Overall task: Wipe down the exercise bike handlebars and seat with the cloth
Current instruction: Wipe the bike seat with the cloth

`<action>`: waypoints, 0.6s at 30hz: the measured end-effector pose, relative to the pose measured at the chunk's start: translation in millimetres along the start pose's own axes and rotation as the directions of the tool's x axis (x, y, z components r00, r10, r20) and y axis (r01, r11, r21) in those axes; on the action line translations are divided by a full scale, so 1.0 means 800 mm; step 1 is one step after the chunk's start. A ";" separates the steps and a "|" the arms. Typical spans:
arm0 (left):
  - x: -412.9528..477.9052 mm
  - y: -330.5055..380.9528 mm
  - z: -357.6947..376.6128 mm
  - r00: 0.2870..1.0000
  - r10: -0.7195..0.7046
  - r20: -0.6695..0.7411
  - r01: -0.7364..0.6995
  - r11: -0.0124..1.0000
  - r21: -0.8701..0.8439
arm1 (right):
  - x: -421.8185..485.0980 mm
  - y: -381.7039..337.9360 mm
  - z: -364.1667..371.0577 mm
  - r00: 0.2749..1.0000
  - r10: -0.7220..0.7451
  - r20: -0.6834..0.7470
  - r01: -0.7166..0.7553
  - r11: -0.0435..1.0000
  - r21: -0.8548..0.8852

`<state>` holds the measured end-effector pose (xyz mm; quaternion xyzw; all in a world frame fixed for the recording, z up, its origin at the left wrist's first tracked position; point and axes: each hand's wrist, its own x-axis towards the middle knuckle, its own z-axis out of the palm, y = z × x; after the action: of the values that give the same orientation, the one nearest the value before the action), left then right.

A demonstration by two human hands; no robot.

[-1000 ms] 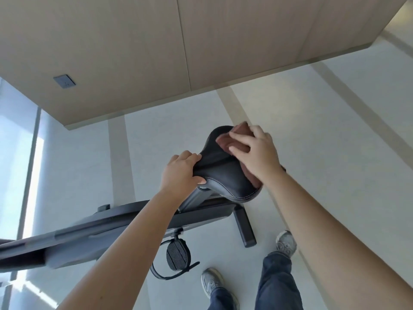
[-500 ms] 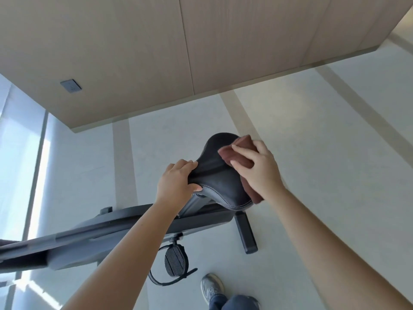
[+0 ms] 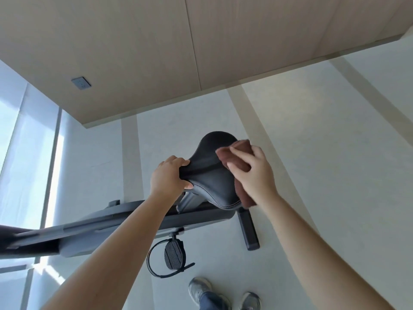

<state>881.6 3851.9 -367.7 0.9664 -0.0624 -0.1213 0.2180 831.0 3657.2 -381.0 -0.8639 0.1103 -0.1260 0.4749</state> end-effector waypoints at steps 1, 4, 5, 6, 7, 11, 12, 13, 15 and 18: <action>0.000 -0.001 0.001 1.000 -0.001 -0.004 0.001 1.000 0.002 | 0.012 0.001 -0.005 0.999 0.009 0.046 -0.010 0.999 0.034; -0.001 -0.003 0.003 1.000 0.001 -0.017 -0.001 1.000 0.011 | 0.012 0.003 -0.007 0.998 0.023 0.065 -0.025 0.999 0.025; 0.000 -0.004 0.003 1.000 0.008 -0.020 -0.008 1.000 0.012 | -0.002 0.004 -0.003 0.999 0.031 0.010 -0.031 1.000 0.000; 0.000 -0.004 0.004 1.000 0.017 -0.024 -0.016 1.000 0.012 | -0.021 0.004 0.005 0.997 0.040 -0.070 -0.041 0.999 -0.019; 0.001 -0.005 0.004 0.999 0.027 -0.027 -0.027 1.000 0.014 | -0.043 0.003 0.014 0.986 0.043 -0.160 -0.049 0.998 -0.030; -0.001 -0.012 0.004 0.996 0.085 -0.031 -0.085 0.996 0.026 | -0.081 -0.005 0.033 0.941 0.059 -0.332 -0.057 0.998 0.014; -0.002 -0.014 0.004 0.994 0.108 -0.031 -0.107 0.994 0.025 | -0.069 -0.005 0.028 0.942 0.096 -0.320 -0.084 0.995 0.051; -0.003 -0.017 0.004 0.990 0.135 -0.031 -0.135 0.991 0.026 | -0.052 -0.004 0.020 0.944 0.150 -0.293 -0.126 0.987 0.099; -0.001 -0.021 0.004 0.984 0.176 -0.037 -0.175 0.984 0.028 | -0.023 -0.002 0.008 0.936 0.253 -0.243 -0.220 0.963 0.155; 0.000 -0.030 0.006 0.974 0.221 -0.046 -0.219 0.975 0.034 | -0.035 0.001 0.030 0.855 0.306 -0.420 -0.268 0.952 0.147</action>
<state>881.9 3871.5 -382.2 0.9592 -0.1653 -0.0718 0.2176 811.9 3684.6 -396.9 -0.7668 0.3364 -0.2489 0.4867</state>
